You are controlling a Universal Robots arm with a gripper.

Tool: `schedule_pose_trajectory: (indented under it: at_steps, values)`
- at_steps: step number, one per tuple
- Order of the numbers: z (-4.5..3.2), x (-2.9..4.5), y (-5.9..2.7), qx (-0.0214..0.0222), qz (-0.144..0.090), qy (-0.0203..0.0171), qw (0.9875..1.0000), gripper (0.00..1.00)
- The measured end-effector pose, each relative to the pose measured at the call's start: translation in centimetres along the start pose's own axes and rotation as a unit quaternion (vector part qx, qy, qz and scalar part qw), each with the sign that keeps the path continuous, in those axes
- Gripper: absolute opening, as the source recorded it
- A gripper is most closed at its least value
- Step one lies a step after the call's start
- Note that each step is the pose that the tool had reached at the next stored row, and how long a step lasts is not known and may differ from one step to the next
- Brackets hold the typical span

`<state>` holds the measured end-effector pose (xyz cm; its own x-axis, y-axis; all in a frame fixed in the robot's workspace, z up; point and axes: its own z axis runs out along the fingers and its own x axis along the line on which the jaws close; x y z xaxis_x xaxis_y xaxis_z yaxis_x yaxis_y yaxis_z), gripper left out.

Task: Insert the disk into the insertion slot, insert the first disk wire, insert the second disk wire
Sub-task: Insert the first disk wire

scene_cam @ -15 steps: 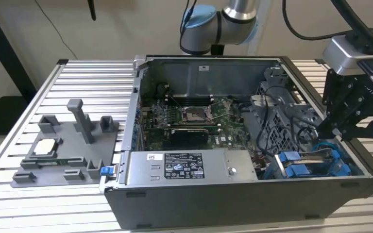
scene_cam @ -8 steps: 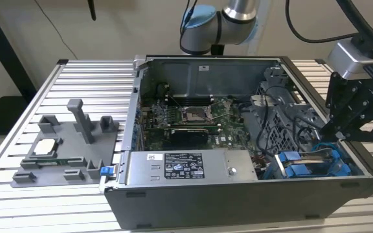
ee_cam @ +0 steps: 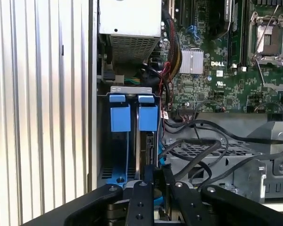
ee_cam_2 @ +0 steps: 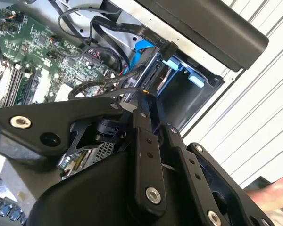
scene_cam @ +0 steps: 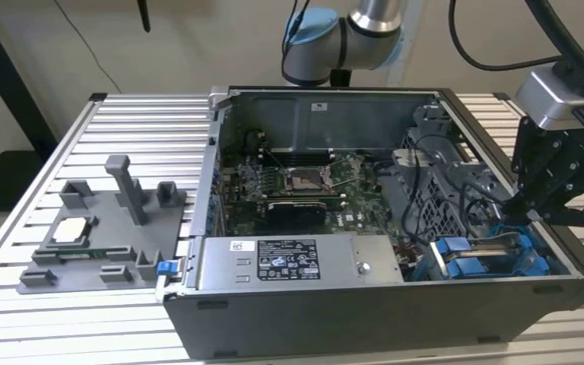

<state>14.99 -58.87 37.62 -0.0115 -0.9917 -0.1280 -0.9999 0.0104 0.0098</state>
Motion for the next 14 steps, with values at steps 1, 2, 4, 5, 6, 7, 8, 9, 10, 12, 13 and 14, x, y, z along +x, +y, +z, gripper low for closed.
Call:
schedule_pose_trajectory:
  at_steps: [1,2,4,5,6,7,8,9,10,12,13,14]
  values:
    - [0.0,0.0,-0.01,0.0,0.0,0.0,1.0,0.0]
    - [0.01,0.0,-0.01,0.0,0.0,0.0,1.0,0.0]
    - [0.02,0.0,-0.01,0.0,0.0,-0.0001,1.0,0.0]
    - [0.02,0.0,-0.01,0.0,0.0,-0.0001,1.0,0.0]
    - [0.06,0.01,-0.01,0.0,0.0,-0.0002,1.0,0.0]
    - [0.13,0.02,-0.02,0.0,0.0,-0.0003,1.0,0.0]
    - [0.23,0.04,-0.02,-0.0001,0.0,-0.0003,1.0,0.0]
    - [0.34,0.06,-0.04,-0.0002,0.0,-0.0002,1.0,0.0]
    - [0.45,0.07,-0.07,-0.0006,0.0,-0.0001,1.0,0.0]
    - [0.6,0.1,-0.14,-0.0041,0.0,0.0001,1.0,0.0]
    - [0.66,0.11,-0.19,-0.0066,0.001,0.0002,1.0,0.0]
    - [0.75,0.12,-0.25,-0.0089,0.001,0.0001,1.0,0.0]
